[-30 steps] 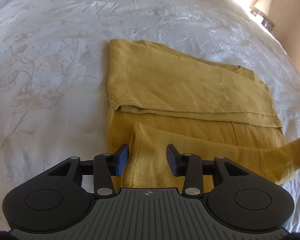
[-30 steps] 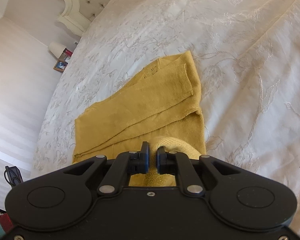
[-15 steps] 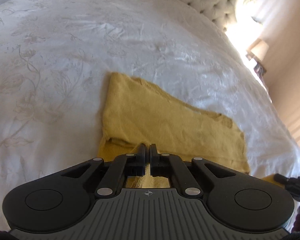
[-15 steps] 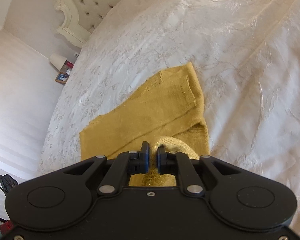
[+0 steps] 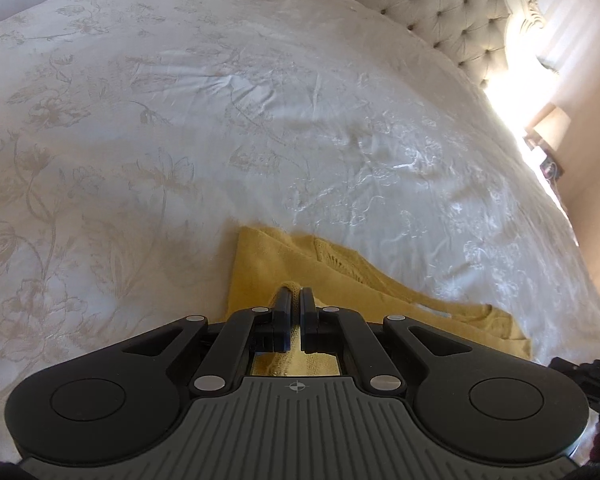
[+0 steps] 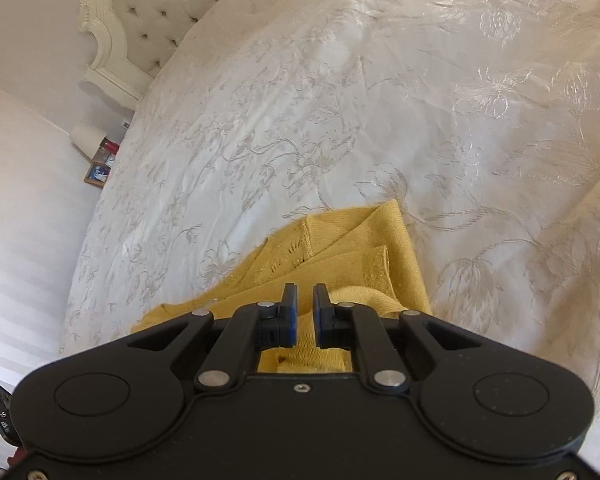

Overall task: Fold small clothes
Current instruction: 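Lay the hem near the collar and open both grippers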

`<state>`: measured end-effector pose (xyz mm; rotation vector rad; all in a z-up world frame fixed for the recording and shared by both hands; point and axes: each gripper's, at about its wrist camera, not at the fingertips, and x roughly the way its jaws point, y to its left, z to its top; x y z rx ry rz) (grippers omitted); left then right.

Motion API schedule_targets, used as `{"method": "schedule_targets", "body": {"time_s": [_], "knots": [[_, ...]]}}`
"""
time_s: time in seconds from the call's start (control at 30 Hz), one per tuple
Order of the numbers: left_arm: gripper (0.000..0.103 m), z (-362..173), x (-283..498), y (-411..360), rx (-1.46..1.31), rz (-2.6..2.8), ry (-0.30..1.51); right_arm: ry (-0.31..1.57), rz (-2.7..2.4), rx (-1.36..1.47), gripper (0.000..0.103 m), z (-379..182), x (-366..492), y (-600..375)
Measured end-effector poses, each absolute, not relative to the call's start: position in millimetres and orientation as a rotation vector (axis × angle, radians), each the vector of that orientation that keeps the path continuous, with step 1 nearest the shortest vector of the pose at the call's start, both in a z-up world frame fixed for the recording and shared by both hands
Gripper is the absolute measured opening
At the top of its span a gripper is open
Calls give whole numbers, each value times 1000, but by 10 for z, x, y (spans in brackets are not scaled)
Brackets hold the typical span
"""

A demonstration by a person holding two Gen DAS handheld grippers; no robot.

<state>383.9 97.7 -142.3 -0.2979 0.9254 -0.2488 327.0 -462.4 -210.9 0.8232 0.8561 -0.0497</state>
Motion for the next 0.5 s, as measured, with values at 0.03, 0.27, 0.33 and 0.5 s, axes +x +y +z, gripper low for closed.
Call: {"method": "schedule_targets", "body": {"time_s": [0.03, 0.27, 0.33, 0.5], "knots": [[4, -1451, 3864, 976, -299, -245, 931, 863, -55, 809, 21, -2113, 3297, -4624], [49, -1406, 3856, 1069, -266, -174, 874, 871, -46, 631, 22, -1937, 3175, -4489], [52, -1350, 3782, 1044, -209, -181, 860, 881, -30, 571, 23, -1895, 3090, -4394], [59, -1362, 3458, 851, -64, -294, 903, 946, 16, 506, 45, -1981, 2913, -4173]]}}
